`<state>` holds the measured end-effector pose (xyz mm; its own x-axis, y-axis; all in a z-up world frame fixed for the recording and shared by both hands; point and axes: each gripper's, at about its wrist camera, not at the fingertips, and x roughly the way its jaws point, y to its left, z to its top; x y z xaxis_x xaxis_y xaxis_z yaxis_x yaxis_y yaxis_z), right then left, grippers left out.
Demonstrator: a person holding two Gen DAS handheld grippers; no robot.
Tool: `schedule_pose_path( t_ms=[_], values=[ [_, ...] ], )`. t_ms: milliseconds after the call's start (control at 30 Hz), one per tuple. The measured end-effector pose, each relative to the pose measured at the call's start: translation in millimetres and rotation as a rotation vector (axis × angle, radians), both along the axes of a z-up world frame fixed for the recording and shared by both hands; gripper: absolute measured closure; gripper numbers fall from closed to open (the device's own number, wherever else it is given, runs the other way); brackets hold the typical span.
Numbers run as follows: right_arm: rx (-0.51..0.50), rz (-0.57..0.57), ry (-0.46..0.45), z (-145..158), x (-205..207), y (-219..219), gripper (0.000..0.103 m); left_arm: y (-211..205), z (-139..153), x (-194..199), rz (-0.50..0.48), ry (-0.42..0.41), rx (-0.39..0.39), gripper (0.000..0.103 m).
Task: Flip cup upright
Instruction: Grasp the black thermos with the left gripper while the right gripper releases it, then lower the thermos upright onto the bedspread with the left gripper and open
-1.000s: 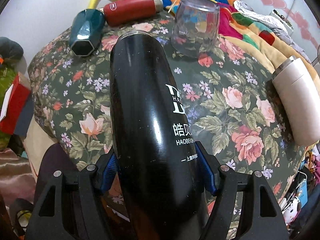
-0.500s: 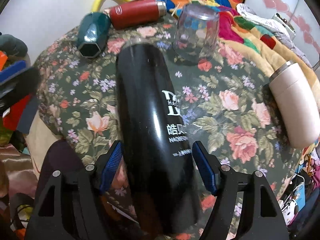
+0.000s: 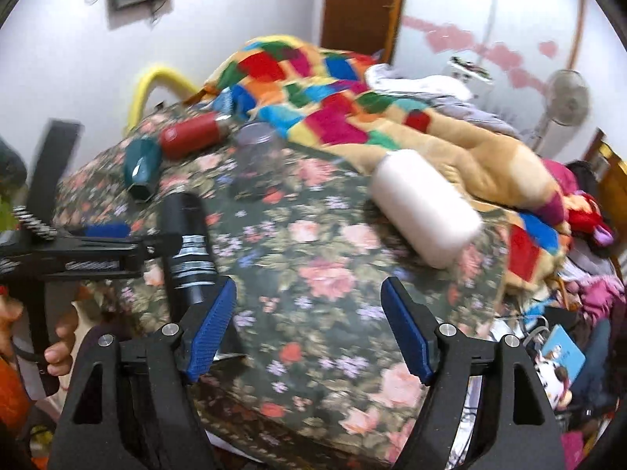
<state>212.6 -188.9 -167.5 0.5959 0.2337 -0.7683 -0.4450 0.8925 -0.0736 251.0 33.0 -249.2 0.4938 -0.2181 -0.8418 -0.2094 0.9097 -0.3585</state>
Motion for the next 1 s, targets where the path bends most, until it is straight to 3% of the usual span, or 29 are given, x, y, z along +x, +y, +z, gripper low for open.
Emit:
schedule_pose_path(
  t_ms=[133, 233, 300, 367, 567, 700, 1000],
  values=[
    [0.03, -0.046, -0.012, 0, -5, -15, 0.029, -3, -16, 11, 0.033, 0.066, -0.043, 0.009],
    [0.053, -0.059, -0.013, 0, -7, -23, 0.029, -7, -24, 19, 0.047, 0.096, 0.003, 0.012],
    [0.077, -0.064, -0.008, -1, -10, -29, 0.029, -10, -30, 25, 0.05, 0.124, 0.035, 0.022],
    [0.098, -0.07, -0.003, -2, -11, -33, 0.029, -13, -31, 29, 0.059, 0.129, 0.076, 0.026],
    [0.124, -0.088, -0.021, 0, -19, -39, 0.029, -27, -27, 41, 0.008, 0.116, 0.133, 0.031],
    [0.135, -0.1, -0.043, 6, -24, -42, 0.029, -41, -4, 36, -0.023, 0.038, 0.174, 0.035],
    [0.142, -0.108, -0.076, 15, -27, -45, 0.029, -81, 85, 2, -0.131, -0.262, 0.305, 0.039]
  ],
)
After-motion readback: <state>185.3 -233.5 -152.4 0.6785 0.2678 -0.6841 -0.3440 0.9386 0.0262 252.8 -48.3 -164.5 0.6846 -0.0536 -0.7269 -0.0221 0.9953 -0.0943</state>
